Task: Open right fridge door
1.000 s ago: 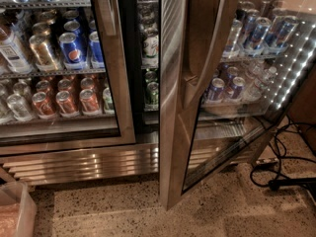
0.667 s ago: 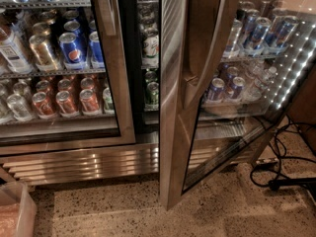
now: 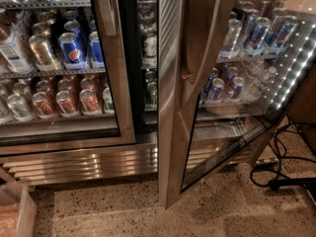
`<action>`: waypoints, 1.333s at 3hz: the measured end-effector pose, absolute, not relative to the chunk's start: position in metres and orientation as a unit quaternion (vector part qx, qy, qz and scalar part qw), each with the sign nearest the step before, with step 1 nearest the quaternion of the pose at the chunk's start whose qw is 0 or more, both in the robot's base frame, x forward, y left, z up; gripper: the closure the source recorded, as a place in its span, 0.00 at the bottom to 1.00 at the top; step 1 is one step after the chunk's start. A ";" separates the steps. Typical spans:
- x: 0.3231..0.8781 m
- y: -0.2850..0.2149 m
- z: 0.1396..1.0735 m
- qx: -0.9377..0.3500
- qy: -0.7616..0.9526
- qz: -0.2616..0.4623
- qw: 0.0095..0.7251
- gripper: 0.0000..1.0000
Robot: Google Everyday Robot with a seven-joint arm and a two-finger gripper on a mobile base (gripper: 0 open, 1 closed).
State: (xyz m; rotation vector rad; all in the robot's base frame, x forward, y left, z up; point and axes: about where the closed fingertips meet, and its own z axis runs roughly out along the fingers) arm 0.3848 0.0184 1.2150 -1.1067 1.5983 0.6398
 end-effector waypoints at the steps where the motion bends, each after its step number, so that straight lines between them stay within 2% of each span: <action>1: 0.395 0.014 1.216 -0.477 0.658 0.264 0.519 1.00; 3: 0.370 0.018 1.285 -0.507 0.604 0.258 0.559 1.00; 4: 0.359 0.022 1.300 -0.523 0.606 0.247 0.547 1.00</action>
Offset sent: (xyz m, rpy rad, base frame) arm 0.0902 -0.0678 0.1454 0.1082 -0.3332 0.2237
